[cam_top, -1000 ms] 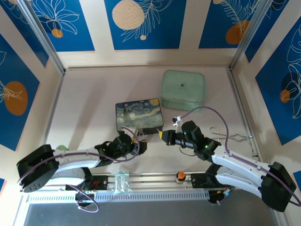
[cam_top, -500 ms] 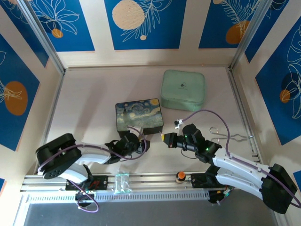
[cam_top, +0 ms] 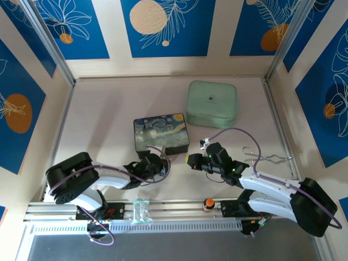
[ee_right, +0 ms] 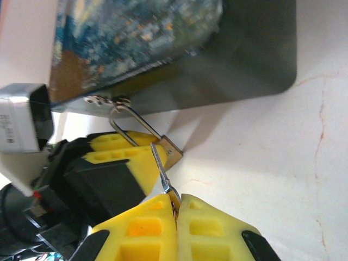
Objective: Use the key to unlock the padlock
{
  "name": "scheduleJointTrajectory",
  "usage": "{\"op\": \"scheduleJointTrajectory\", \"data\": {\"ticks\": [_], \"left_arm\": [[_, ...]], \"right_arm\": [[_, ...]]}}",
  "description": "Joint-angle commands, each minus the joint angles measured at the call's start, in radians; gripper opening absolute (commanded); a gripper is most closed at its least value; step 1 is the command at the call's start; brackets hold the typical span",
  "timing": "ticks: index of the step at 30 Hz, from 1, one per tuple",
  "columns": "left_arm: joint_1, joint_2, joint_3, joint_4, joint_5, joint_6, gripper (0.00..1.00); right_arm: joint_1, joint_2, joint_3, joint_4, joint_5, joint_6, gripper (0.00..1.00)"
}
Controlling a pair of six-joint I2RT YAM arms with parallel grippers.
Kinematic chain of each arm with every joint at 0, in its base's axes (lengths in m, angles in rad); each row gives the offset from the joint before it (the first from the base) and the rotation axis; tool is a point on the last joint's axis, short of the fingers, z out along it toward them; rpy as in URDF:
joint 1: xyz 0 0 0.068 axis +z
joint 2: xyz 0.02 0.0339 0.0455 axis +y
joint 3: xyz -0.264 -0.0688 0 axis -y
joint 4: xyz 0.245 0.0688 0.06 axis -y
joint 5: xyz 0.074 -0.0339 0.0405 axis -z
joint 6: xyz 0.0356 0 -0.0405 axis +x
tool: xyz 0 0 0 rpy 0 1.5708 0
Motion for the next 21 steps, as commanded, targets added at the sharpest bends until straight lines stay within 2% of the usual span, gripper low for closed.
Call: {"op": "scheduleJointTrajectory", "data": {"ticks": [1, 10, 17, 21], "left_arm": [[-0.006, -0.024, 0.017, 0.004, -0.024, -0.070, 0.20], [-0.012, 0.031, 0.062, -0.089, -0.070, -0.052, 0.34], [-0.043, 0.117, 0.073, -0.055, -0.132, -0.041, 0.37], [-0.054, 0.141, 0.064, -0.020, -0.153, -0.052, 0.34]], "right_arm": [[0.027, 0.043, -0.009, 0.048, 0.016, 0.057, 0.00], [0.042, 0.102, -0.018, 0.055, 0.047, 0.109, 0.00], [0.045, 0.089, -0.020, 0.038, 0.063, 0.104, 0.00], [0.053, 0.098, -0.019, 0.036, 0.061, 0.103, 0.00]]}}
